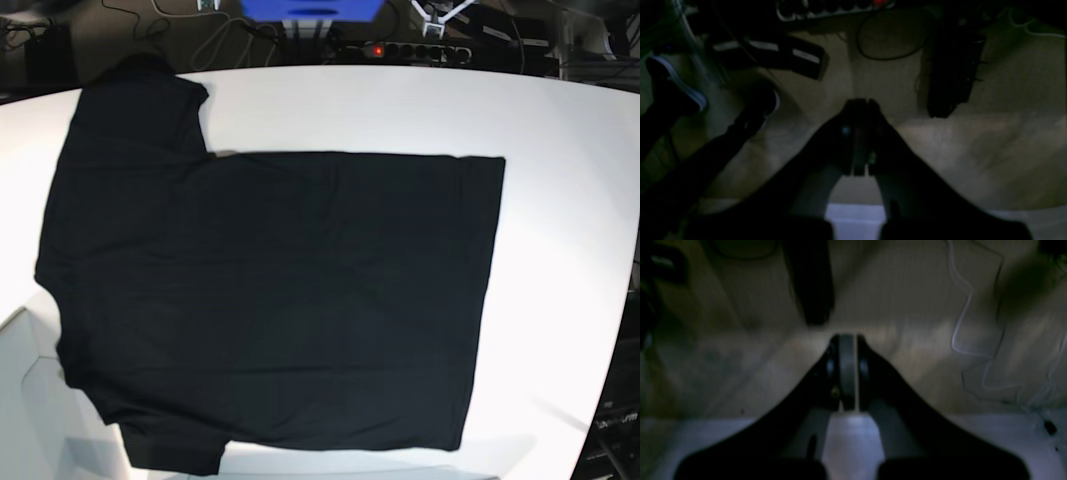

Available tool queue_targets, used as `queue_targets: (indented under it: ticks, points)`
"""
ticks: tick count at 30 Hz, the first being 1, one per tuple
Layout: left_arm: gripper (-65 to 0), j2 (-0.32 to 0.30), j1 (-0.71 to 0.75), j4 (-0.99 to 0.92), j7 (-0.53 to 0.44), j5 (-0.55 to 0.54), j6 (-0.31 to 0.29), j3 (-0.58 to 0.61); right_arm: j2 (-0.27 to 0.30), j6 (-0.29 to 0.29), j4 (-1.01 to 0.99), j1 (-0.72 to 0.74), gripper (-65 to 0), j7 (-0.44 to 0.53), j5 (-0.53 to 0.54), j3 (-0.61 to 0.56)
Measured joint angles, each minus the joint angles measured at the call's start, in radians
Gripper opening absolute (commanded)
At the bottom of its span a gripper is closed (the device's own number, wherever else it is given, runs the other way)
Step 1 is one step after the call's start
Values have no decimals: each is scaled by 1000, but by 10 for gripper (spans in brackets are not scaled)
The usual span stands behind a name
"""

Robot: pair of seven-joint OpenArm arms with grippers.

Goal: Fold the T-shirt properly

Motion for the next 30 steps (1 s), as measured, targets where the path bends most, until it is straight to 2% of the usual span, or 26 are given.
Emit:
queue_targets:
  ticks: [8, 11, 15, 18, 23, 25, 26, 28, 30]
  points:
    - [-650, -89, 290, 455, 12, -5, 2, 0, 7, 2, 489, -292, -650, -1, 0, -1]
    - [-650, -134, 395, 650, 14, -111, -5, 3, 8, 2, 644, -375, -650, -4, 1, 1]
    - [-650, -233, 494, 846, 9, -283, 1, 0, 11, 5, 811, -457, -650, 0, 1, 3]
    - [-650, -296, 550, 952, 11, -354, 10, 0, 11, 5, 916, -513, -650, -6, 1, 5]
    - [-650, -339, 612, 1102, 16, -400, 1, -31, 48, 6, 1093, -566, -650, -3, 0, 7]
    - [-617, -327, 632, 1158, 15, -408, 6, -87, 47, 6, 1136, -566, -650, -3, 1, 19]
    - [-581, -317, 636, 1186, 14, -414, 6, -114, 47, 6, 1151, -565, -644, 2, 2, 30]
    - [-484, -290, 633, 1242, 20, -420, 0, -163, 50, 6, 1160, -558, -590, -2, 1, 59]
    - [-373, -276, 631, 1294, 14, -427, -5, -214, 49, 6, 1160, -544, -507, -2, 0, 72]
